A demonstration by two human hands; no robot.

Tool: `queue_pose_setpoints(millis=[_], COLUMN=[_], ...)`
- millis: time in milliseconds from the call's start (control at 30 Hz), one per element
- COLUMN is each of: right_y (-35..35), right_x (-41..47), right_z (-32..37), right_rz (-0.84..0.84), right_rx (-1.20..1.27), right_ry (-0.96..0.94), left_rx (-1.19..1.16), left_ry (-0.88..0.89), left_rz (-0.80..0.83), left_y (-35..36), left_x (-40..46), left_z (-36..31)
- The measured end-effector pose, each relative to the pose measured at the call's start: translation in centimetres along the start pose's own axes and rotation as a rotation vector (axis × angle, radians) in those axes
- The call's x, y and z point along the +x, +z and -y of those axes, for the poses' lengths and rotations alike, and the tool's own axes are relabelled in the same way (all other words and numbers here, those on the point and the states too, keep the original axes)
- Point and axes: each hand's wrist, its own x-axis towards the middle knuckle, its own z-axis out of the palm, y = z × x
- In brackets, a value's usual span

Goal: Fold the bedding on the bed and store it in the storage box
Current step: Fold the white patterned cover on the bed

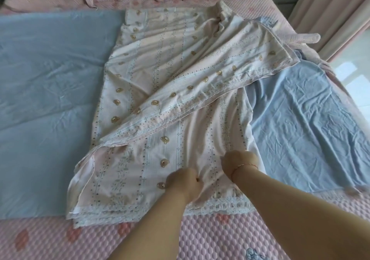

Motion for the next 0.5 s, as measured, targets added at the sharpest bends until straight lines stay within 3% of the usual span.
queue_pose_setpoints(millis=[67, 100, 167, 233, 300, 400, 500], right_y=[-0.6, -0.8, -0.8, -1.2, -1.5, -0.9, 0.7], right_x=[0.9, 1.3, 2.3, 2.9, 3.2, 3.1, 2.6], right_z=[0.7, 1.4, 2.8, 3.7, 4.0, 4.2, 4.3], right_rz=[-0.131, -0.173, -0.058, 0.111, 0.052, -0.158, 0.071], right_rx=[0.073, 0.103, 0.102, 0.068, 0.033, 0.115, 0.099], right_ry=[-0.092, -0.175, -0.293, -0.24, -0.171, -0.279, -0.319], left_rx=[0.165, 0.199, 0.169, 0.039, 0.078, 0.242, 0.186], left_ry=[-0.01, -0.05, -0.131, -0.13, -0.088, -0.09, -0.023], left_rz=[-0.228, -0.263, -0.181, -0.112, -0.18, -0.236, -0.1], left_y=[-1.5, -2.1, -2.8, -2.5, -2.0, -1.5, -0.7], left_x=[2.0, 3.3, 5.3, 5.9, 5.8, 6.1, 5.7], left_z=[0.8, 1.6, 2.6, 2.4, 1.8, 2.0, 3.3])
